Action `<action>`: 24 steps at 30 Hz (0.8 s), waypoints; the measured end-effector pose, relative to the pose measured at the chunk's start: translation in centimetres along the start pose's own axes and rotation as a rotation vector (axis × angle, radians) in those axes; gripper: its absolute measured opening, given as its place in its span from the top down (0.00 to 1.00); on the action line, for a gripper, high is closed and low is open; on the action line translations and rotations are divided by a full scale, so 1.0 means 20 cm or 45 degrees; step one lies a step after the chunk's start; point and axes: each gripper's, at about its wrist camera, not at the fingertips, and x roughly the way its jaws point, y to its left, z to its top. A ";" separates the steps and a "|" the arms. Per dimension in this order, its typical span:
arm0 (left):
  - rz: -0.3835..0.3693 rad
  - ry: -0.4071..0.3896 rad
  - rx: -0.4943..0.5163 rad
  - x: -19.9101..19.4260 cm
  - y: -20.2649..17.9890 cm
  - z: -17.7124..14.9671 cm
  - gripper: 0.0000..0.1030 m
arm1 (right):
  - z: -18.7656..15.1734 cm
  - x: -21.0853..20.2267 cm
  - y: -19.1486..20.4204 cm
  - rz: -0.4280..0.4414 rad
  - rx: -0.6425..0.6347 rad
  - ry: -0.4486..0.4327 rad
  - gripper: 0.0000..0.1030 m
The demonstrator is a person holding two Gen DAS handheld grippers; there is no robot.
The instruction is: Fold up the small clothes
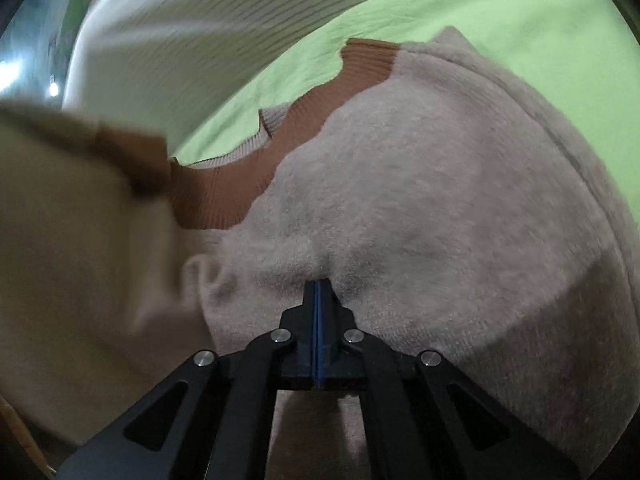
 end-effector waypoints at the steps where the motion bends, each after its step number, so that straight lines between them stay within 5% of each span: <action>1: -0.015 0.047 0.009 0.06 -0.02 -0.02 0.83 | 0.00 -0.04 -0.03 0.059 0.060 -0.034 1.00; 8: 0.065 0.245 -0.105 0.10 0.28 -0.38 0.79 | -0.06 -0.41 -0.23 0.141 0.228 -0.262 1.00; 15: 0.024 0.224 -0.116 -0.09 0.36 -0.52 0.75 | -0.01 -0.46 -0.30 0.203 0.322 -0.281 0.97; 22: -0.023 0.200 -0.096 -0.18 0.34 -0.50 0.68 | 0.04 -0.53 -0.44 0.496 0.596 -0.285 0.91; 24: -0.059 0.174 -0.155 -0.23 0.42 -0.47 0.67 | 0.07 -0.54 -0.45 0.507 0.597 -0.282 0.75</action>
